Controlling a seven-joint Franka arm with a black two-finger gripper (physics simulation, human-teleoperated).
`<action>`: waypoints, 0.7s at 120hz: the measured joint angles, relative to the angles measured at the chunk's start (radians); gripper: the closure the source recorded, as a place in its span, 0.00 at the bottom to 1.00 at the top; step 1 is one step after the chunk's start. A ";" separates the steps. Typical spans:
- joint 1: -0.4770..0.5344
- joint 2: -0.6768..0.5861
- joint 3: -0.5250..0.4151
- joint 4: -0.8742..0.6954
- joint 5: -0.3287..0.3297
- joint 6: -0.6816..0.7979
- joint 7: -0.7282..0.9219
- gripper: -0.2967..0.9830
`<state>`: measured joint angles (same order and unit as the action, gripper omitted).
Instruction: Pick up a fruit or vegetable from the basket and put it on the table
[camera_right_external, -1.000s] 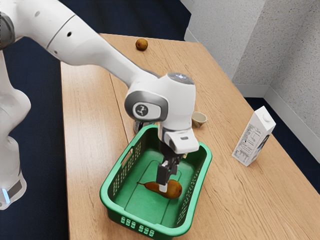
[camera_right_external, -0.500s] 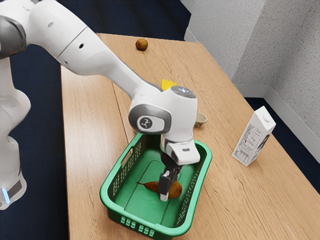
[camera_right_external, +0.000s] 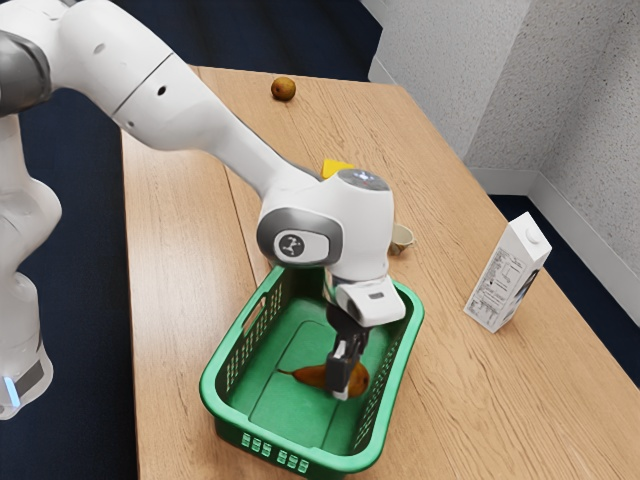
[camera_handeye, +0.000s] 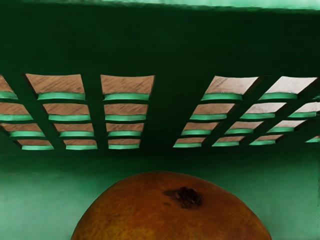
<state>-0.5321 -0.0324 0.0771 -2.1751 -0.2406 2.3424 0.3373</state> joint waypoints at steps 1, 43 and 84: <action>0.000 -0.002 0.000 0.000 0.000 0.000 -0.001 0.53; 0.006 -0.125 0.010 0.159 0.176 0.005 -0.035 0.54; -0.005 0.269 -0.036 0.680 0.251 0.005 -0.001 0.48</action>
<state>-0.5372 0.2369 0.0413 -1.4954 0.0102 2.3474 0.3358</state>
